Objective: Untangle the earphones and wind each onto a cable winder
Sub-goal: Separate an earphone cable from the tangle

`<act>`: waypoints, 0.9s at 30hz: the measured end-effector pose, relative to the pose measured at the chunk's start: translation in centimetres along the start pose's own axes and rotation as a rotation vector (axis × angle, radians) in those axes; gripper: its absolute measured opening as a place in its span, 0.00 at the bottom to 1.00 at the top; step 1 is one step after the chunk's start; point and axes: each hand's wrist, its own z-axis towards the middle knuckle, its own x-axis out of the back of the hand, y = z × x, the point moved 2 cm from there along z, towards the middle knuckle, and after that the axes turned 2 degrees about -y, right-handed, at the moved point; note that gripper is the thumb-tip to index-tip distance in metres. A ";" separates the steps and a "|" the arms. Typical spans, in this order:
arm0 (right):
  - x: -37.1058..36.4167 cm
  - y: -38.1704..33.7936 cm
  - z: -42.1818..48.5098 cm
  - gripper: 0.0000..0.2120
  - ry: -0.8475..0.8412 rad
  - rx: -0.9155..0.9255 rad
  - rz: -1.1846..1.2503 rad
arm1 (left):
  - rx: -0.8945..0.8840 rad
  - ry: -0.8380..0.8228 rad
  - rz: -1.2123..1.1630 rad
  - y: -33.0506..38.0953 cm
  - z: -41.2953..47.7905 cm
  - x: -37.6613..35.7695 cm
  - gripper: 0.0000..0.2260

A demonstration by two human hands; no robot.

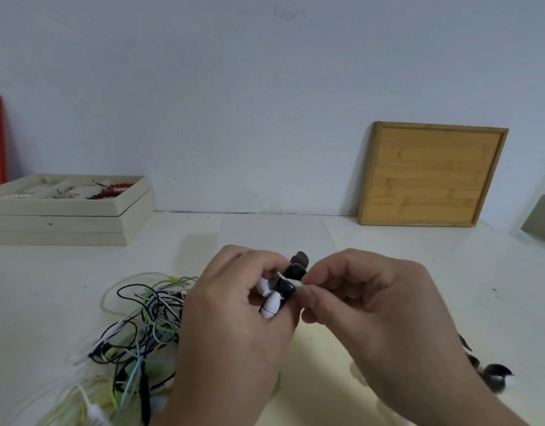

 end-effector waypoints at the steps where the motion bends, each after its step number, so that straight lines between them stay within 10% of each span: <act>1: -0.1 -0.1 -0.1 0.10 0.001 0.003 0.031 | 0.006 -0.003 0.008 0.0 0.0 0.0 0.14; 19: -0.2 0.2 0.1 0.01 -0.088 0.058 0.130 | 0.065 0.046 -0.075 -0.1 0.2 0.3 0.18; 27: 0.1 0.3 0.5 0.01 -0.055 0.042 0.263 | 0.312 -0.079 -0.505 0.8 0.3 0.6 0.12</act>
